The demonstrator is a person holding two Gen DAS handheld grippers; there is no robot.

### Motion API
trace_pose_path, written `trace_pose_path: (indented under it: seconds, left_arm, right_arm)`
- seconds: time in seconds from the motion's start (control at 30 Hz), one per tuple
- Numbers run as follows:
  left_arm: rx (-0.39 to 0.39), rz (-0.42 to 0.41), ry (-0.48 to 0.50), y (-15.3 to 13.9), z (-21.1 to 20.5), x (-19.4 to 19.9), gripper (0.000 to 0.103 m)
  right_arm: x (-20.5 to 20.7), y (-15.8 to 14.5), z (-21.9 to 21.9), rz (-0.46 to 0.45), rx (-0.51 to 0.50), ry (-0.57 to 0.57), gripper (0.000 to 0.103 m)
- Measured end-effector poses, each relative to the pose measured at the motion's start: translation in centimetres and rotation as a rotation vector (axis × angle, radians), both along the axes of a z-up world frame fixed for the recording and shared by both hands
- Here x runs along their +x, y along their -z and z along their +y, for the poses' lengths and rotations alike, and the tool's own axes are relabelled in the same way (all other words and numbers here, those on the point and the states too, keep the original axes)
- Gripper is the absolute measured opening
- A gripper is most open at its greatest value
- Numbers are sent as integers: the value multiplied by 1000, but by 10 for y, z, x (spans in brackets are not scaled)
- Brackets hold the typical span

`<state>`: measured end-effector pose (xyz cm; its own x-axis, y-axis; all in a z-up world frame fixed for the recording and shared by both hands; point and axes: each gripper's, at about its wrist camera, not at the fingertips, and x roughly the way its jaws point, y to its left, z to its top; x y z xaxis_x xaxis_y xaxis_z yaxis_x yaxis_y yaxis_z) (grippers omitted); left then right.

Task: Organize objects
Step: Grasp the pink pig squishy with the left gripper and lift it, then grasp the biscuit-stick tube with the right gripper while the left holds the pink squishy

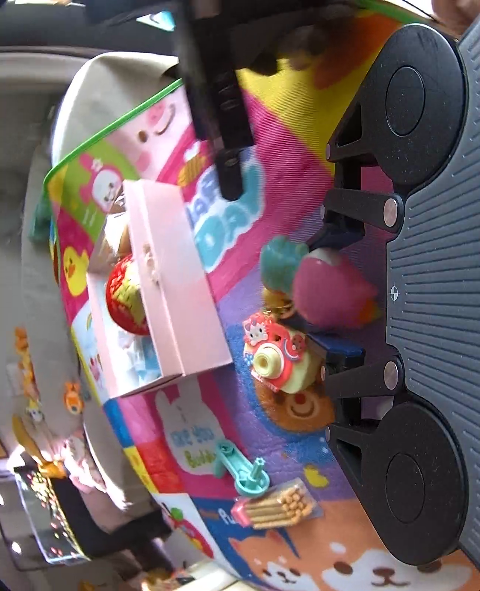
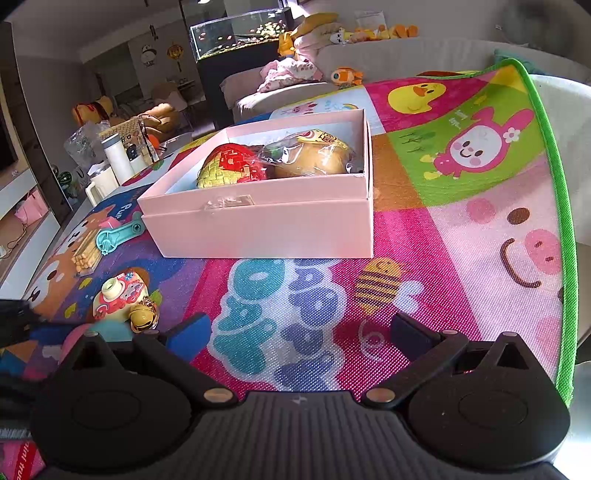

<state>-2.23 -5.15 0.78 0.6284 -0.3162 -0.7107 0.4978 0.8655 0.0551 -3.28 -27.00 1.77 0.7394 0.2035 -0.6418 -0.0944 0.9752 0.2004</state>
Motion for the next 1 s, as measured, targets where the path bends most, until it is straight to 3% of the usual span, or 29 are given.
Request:
trace_pose_path:
  seconds: [0.23, 0.37, 0.57, 0.73, 0.93, 1.0]
  left_arm:
    - [-55, -1, -21, 2, -2, 8, 45]
    - [-132, -4, -56, -5, 22, -2, 44]
    - [-259, -27, -264, -17, 101, -28, 43]
    - [-350, -15, -464, -16, 166, -33, 42]
    - [-478, -41, -596, -9, 208, -29, 43]
    - [-504, -61, -630, -9, 218, -30, 43]
  right_arm:
    - [2, 1, 4, 5, -24, -1, 103]
    - [3, 2, 10, 18, -69, -7, 103]
    - [7, 5, 29, 43, -199, -40, 103]
    - [9, -2, 47, 55, -173, -120, 103]
    - [-2, -36, 126, -99, -197, -328, 103]
    - [4, -45, 158, -123, -199, -395, 88]
